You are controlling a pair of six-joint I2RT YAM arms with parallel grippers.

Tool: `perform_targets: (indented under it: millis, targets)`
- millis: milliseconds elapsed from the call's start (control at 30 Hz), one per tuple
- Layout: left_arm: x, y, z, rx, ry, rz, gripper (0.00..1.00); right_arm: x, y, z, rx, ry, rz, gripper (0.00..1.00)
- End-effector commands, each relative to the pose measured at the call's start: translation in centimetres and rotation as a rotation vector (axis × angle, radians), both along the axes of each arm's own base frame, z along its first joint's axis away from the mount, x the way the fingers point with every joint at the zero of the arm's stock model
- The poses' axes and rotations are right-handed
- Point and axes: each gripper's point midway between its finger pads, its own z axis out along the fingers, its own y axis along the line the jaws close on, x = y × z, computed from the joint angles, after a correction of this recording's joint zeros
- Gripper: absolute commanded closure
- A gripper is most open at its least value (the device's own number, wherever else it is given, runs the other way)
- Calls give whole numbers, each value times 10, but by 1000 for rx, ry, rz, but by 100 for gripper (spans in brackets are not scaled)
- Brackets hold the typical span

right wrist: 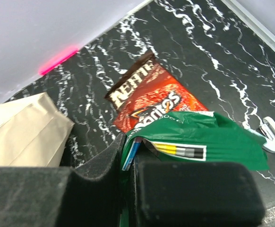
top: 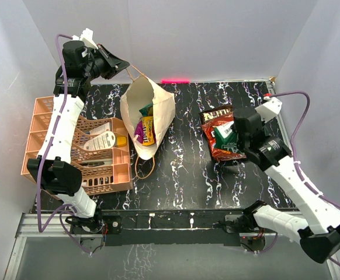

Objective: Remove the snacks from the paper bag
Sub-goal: Place the snack at the center of the board.

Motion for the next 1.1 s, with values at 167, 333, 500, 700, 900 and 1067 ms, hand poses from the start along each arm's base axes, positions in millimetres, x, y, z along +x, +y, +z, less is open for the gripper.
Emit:
perform_targets:
  millis: [167, 333, 500, 700, 900, 1067]
  targets:
    - [-19, 7, 36, 3, -96, 8, 100, 25, 7, -7, 96, 33, 164, 93]
    - [-20, 6, 34, 1, -94, 4, 100, 27, -3, -21, 107, 75, 192, 93]
    - [-21, 6, 35, 0, -97, 0, 100, 24, -5, -22, 139, 84, 230, 93]
    - [-21, 6, 38, 6, -106, 2, 100, 17, 2, -4, 210, 43, 278, 93]
    - [-20, 4, 36, -11, -98, -6, 100, 22, 4, -15, 238, 75, 277, 93]
    - [-21, 5, 39, -4, -105, -5, 100, 30, -2, -34, 227, 129, 272, 93]
